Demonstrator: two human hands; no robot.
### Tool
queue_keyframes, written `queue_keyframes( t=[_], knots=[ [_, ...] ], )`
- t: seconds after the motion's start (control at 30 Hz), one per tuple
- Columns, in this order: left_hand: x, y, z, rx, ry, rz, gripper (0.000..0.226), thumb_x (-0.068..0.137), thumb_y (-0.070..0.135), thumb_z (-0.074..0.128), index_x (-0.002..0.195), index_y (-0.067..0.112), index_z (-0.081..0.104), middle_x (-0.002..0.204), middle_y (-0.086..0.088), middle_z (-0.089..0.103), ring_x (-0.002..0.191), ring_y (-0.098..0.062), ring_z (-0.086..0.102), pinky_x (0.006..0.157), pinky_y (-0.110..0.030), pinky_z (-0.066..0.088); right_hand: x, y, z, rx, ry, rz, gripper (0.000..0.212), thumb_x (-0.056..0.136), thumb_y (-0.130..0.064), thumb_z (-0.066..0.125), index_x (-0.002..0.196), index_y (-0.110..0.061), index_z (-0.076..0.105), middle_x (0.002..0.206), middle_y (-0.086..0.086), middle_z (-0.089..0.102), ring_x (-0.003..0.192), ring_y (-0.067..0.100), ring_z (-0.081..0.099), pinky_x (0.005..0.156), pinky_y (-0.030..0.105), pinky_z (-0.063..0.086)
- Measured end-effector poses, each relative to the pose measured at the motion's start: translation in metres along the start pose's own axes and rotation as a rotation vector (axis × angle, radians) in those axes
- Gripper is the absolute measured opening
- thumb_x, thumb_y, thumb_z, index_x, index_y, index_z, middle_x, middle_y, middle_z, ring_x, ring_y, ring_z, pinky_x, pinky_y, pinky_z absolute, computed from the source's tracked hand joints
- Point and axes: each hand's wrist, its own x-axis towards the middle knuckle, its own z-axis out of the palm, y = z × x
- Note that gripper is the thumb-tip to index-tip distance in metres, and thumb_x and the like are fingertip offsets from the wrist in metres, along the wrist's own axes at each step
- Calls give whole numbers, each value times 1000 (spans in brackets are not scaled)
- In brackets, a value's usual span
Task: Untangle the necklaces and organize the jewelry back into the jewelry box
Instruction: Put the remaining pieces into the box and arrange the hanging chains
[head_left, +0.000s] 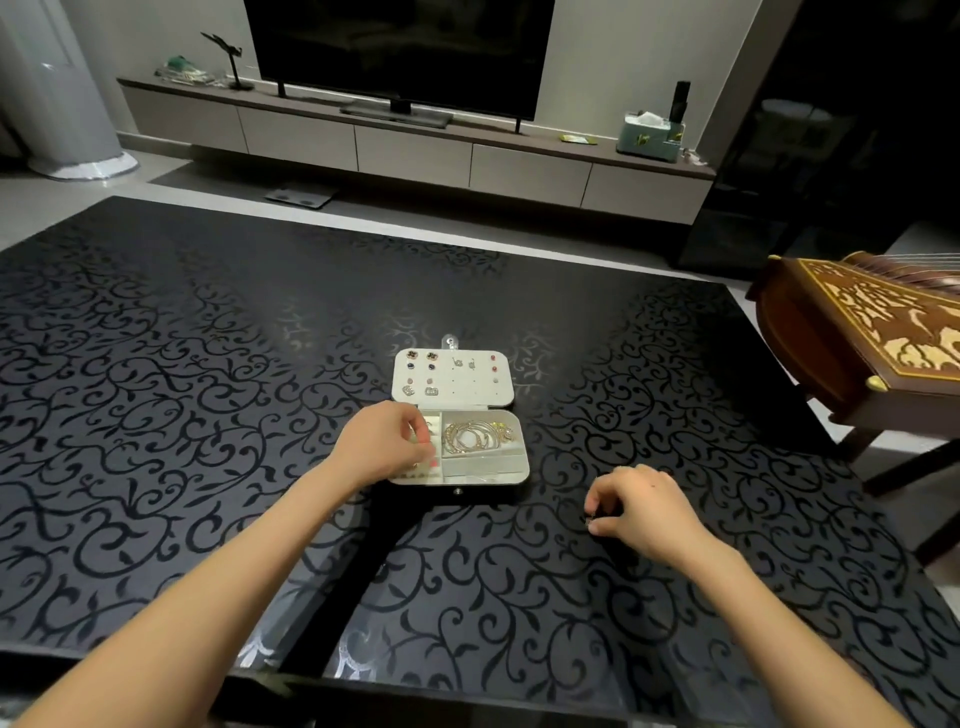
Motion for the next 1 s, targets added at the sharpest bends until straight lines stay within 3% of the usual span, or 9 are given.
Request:
queue_keyframes(
  t=[0.2, 0.37, 0.47, 0.63, 0.7, 0.8, 0.87, 0.93, 1.0],
  knots=[
    [-2, 5, 3, -7, -7, 4, 13, 74, 25, 71, 68, 25, 59, 67, 9, 55, 62, -6, 51, 61, -24, 40, -3, 1, 9, -100, 44, -41, 19, 86, -37, 63, 104, -33, 62, 102, -9, 55, 104, 16, 46, 89, 28, 33],
    [-4, 7, 3, -17, -6, 4, 8, 75, 24, 70, 72, 22, 62, 65, 9, 56, 58, -4, 52, 56, -20, 37, 0, 4, 7, -92, -6, -80, 6, 85, -34, 65, 89, -32, 61, 92, -10, 47, 97, 15, 42, 81, 22, 29],
    [-7, 8, 2, -28, -9, 10, 8, 76, 24, 70, 75, 19, 65, 66, 9, 56, 60, -6, 51, 57, -21, 38, -1, 3, 5, -89, -44, -105, 11, 86, -32, 65, 82, -32, 54, 90, -10, 46, 93, 13, 37, 80, 21, 30],
    [-10, 6, -5, -55, 23, 23, 7, 82, 22, 62, 79, 17, 66, 70, 9, 57, 65, -8, 51, 57, -20, 36, -2, -3, 0, -130, -14, -110, 10, 92, -37, 54, 90, -30, 61, 97, -9, 52, 97, 13, 41, 82, 22, 32],
    [-10, 3, -8, -51, 20, 27, 7, 82, 23, 62, 78, 19, 65, 72, 10, 56, 66, -5, 49, 57, -18, 35, 0, -9, -4, -38, -3, -83, 14, 94, -32, 48, 94, -24, 60, 97, -7, 56, 98, 16, 48, 83, 25, 38],
    [-9, -2, -12, -40, 31, 29, 10, 83, 25, 63, 82, 16, 66, 75, 7, 58, 68, -8, 50, 58, -17, 36, 8, -32, -10, 238, -11, -72, 20, 98, -26, 37, 90, -14, 51, 86, -2, 59, 79, 18, 52, 71, 31, 40],
    [-9, -4, -14, -47, 26, 37, 10, 83, 26, 64, 82, 16, 66, 75, 8, 59, 68, -6, 50, 58, -16, 36, 16, -55, -12, 296, -3, -105, 24, 98, -25, 34, 88, -8, 49, 85, 4, 58, 77, 22, 51, 70, 36, 40],
    [-9, -7, -16, -55, 13, 42, 8, 82, 26, 65, 81, 18, 66, 73, 11, 58, 66, -3, 49, 58, -16, 35, 27, -78, -12, 341, 19, -169, 28, 96, -21, 37, 84, 0, 51, 86, 15, 58, 79, 29, 52, 73, 41, 42],
    [-9, -10, -19, -65, 6, 41, 7, 81, 26, 66, 80, 20, 65, 73, 12, 58, 66, -2, 49, 58, -18, 36, 40, -99, -14, 418, 32, -209, 28, 93, -19, 45, 79, 2, 58, 82, 15, 61, 75, 26, 53, 73, 35, 44]
  ],
)
